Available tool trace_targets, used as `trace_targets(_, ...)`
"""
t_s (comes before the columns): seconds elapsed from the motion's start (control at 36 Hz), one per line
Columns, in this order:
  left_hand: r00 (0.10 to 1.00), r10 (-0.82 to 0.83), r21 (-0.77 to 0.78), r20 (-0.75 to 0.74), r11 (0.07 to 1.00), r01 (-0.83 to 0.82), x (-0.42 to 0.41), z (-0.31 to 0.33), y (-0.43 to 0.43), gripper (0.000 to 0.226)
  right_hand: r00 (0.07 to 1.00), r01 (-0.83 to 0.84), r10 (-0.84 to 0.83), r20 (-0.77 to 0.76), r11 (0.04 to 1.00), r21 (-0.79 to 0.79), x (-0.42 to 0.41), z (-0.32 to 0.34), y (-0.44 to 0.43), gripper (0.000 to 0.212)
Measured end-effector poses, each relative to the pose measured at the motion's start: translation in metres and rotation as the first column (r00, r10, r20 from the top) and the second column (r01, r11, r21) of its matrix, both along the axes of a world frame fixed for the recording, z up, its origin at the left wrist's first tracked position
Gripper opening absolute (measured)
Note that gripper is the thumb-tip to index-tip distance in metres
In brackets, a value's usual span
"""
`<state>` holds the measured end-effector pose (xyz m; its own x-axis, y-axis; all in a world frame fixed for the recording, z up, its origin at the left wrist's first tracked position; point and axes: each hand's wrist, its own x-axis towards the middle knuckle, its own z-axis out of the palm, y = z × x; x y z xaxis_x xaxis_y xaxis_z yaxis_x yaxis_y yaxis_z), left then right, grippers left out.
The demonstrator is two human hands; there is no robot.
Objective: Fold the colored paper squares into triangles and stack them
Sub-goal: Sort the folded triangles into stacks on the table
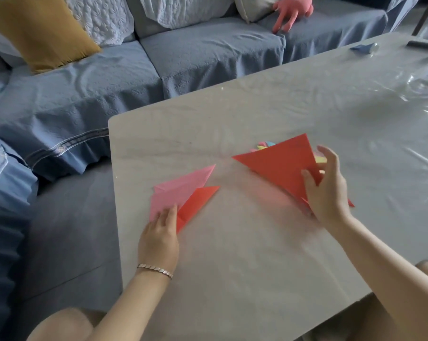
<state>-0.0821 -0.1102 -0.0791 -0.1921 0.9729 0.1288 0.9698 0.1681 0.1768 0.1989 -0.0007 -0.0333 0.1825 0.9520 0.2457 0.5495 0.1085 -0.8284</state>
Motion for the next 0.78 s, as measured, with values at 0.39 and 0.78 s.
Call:
trace_targets(0.39, 0.837, -0.538, 0.01, -0.105, 0.841, 0.541, 0.067, -0.01, 0.013, 0.055, 0.835, -0.122, 0.152, 0.529, 0.988, -0.092, 0.004, -0.031, -0.006, 0.034)
trace_targets(0.78, 0.902, -0.43, -0.04, 0.047, 0.901, 0.432, 0.075, -0.026, 0.003, 0.049, 0.379, -0.552, 0.581, 0.72, 0.767, -0.329, -0.04, -0.07, -0.076, 0.07)
